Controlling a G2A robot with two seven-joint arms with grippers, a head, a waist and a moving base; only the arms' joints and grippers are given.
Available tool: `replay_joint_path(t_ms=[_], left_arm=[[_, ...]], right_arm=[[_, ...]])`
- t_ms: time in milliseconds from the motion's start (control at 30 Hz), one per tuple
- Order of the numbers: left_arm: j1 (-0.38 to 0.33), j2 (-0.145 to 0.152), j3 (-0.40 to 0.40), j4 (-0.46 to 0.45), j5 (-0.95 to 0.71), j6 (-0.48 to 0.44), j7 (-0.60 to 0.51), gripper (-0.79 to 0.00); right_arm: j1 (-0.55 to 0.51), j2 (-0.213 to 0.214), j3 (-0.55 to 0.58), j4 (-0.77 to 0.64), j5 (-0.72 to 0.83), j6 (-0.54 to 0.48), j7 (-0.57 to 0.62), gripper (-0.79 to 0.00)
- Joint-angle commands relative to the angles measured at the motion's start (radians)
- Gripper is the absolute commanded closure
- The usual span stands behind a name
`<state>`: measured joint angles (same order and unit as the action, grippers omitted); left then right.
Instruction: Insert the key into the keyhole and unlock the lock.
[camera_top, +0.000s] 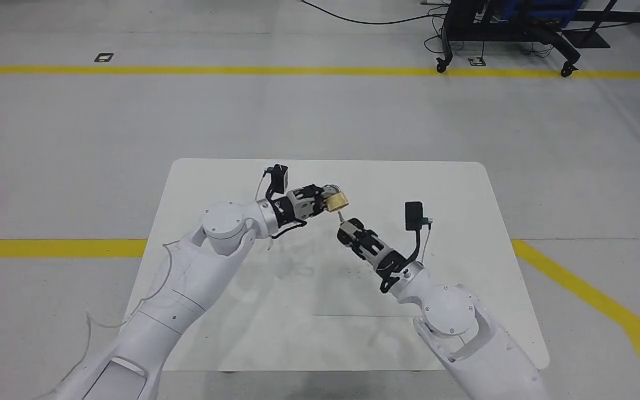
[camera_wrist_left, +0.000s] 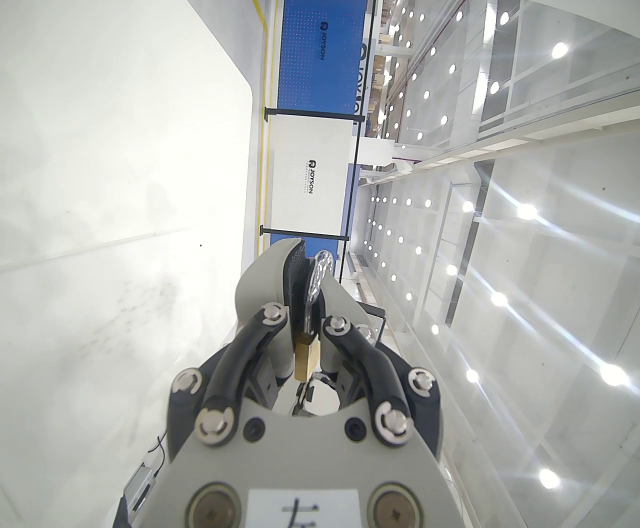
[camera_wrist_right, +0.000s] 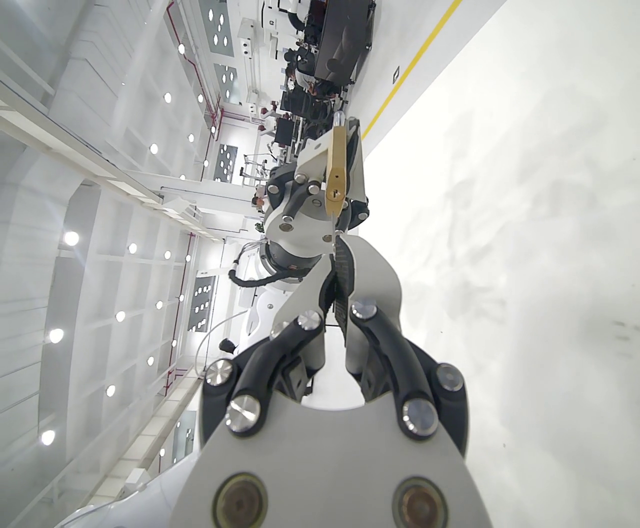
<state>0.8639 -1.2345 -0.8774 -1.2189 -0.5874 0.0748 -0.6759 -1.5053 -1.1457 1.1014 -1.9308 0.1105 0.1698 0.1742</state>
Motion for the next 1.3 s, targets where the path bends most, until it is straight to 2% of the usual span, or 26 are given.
replay_joint_path(t_ms=[0,1033,1167,1267], left_arm=[[0.001,-0.002,-0.001,0.000,0.003,0.001,-0.003,0.000],[0.012,-0.021,-0.034,0.006,0.039,0.021,-0.033,0.000],[0.008,-0.022,-0.046,0.014,0.035,0.026,-0.037,0.000],[0.006,-0.020,-0.060,0.016,0.029,0.029,-0.057,0.000]], right_arm=[[0.004,-0.002,0.002,0.006,0.005,0.001,-0.003,0.000],[0.015,-0.026,0.016,0.024,0.035,0.023,-0.003,0.000],[0.010,-0.021,0.028,0.018,0.047,0.021,0.098,0.000],[0.007,-0.005,0.059,0.012,0.014,-0.001,0.273,0.000]])
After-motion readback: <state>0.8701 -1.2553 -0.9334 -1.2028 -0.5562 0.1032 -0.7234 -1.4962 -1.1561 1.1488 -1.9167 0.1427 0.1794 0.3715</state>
